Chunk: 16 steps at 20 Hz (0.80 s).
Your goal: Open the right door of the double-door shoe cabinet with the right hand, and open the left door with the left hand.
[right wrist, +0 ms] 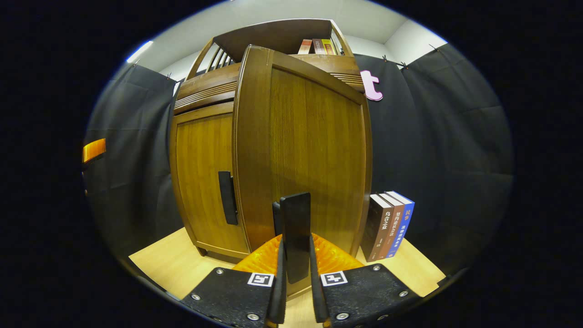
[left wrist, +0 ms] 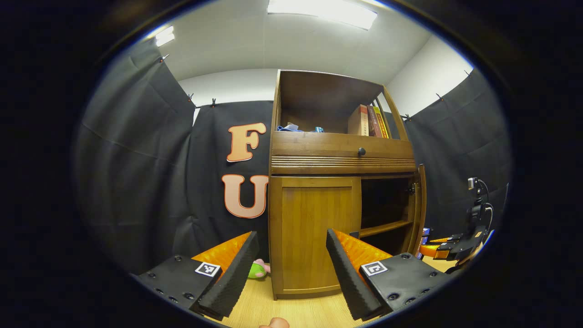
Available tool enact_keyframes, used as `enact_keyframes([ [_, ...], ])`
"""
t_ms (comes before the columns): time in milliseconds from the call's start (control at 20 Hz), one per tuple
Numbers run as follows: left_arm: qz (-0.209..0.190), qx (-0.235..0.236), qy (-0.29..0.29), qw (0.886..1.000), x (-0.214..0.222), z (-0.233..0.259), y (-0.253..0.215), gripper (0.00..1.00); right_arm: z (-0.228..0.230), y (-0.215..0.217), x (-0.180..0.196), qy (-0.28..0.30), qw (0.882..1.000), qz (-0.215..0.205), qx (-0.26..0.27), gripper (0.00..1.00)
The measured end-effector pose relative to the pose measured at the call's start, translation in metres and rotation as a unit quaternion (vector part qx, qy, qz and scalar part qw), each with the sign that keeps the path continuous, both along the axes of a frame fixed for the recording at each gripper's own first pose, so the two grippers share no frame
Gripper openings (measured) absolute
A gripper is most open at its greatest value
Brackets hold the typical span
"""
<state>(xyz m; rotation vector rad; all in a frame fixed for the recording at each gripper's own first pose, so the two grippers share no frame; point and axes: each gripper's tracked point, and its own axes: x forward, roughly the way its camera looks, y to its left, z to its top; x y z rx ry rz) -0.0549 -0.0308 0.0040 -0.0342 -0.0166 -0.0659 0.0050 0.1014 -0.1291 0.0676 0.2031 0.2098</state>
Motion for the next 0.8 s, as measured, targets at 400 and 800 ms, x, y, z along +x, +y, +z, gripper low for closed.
enact_keyframes([
  [400, -0.016, 0.001, -0.003, 1.000, -0.001, 0.003, -0.019, 0.95, 0.000, -0.068, -0.024, -0.002, 0.998, -0.058, -0.029, 0.14],
  [800, -0.026, -0.001, 0.004, 1.000, 0.004, 0.001, -0.040, 0.97, -0.001, -0.122, -0.029, -0.005, 0.994, -0.095, -0.051, 0.05],
])
